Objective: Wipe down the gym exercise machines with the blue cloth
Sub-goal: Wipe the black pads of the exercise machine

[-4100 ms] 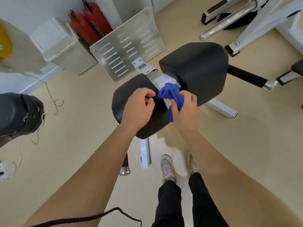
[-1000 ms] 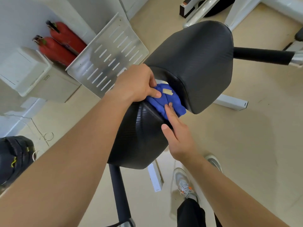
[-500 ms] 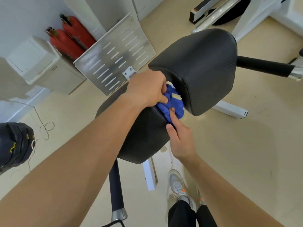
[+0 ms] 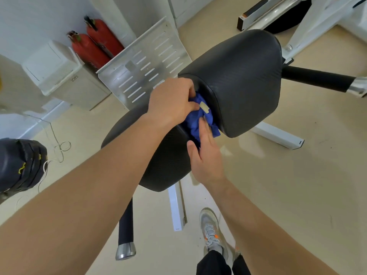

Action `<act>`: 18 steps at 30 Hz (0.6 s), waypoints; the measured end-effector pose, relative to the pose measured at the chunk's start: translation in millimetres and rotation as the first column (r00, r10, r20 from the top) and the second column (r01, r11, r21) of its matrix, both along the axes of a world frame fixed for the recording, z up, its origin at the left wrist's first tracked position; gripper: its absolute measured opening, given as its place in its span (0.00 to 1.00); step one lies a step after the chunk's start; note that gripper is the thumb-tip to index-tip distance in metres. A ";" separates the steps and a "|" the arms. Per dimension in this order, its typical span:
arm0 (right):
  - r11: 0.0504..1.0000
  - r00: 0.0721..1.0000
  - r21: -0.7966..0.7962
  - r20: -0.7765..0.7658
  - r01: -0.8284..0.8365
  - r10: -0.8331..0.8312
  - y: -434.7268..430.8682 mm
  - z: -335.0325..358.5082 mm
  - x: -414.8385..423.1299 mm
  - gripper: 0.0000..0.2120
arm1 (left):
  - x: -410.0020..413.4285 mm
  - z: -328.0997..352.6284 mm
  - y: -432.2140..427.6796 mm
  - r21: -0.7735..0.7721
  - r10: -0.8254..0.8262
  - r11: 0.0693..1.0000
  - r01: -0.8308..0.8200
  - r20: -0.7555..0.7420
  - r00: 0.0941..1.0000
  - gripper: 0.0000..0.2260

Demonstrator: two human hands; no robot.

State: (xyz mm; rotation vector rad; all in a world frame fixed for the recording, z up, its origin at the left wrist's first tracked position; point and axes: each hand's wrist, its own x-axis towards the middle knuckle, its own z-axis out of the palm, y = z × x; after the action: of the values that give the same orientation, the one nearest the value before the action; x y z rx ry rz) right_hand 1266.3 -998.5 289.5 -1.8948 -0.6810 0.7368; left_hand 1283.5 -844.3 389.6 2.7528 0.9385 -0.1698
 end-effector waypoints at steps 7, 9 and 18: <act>0.998 0.996 -0.068 -0.093 0.000 -0.006 -12.1 24.7 7.1 0.25 | -16.2 17.8 -18.9 -0.030 0.020 0.999 -0.019 0.052 0.998 0.07; 0.995 1.000 -0.095 -0.015 -0.013 0.011 -17.5 55.4 14.1 0.23 | -30.6 43.0 -23.8 -0.069 0.093 0.994 -0.085 0.126 0.988 0.07; 0.935 0.888 -0.133 0.294 -0.329 0.354 -37.5 208.5 -7.4 0.37 | -130.8 184.8 -49.7 -0.466 0.313 0.869 -0.166 0.259 0.914 0.09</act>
State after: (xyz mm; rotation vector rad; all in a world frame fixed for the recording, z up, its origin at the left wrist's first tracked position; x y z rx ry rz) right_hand 1258.9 -1036.1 498.1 -2.0103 -1.2290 0.6915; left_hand 1152.6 -894.0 574.4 2.1421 0.9995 0.1107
